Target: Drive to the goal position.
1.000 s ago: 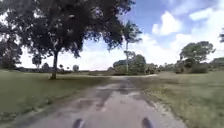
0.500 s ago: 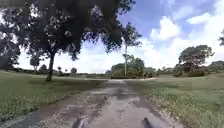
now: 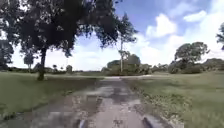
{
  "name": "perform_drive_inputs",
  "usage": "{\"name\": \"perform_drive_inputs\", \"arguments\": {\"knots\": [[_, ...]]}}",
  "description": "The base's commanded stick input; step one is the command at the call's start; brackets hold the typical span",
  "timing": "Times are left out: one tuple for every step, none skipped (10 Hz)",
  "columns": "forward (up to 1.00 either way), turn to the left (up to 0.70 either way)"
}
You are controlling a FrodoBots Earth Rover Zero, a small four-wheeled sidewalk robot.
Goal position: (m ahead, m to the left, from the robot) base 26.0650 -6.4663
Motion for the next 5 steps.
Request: {"name": "perform_drive_inputs", "arguments": {"knots": [[0.69, 0.18], [0.69, 0.25], [0.69, 0.19], [0.69, 0.14], [0.69, 0.08]]}}
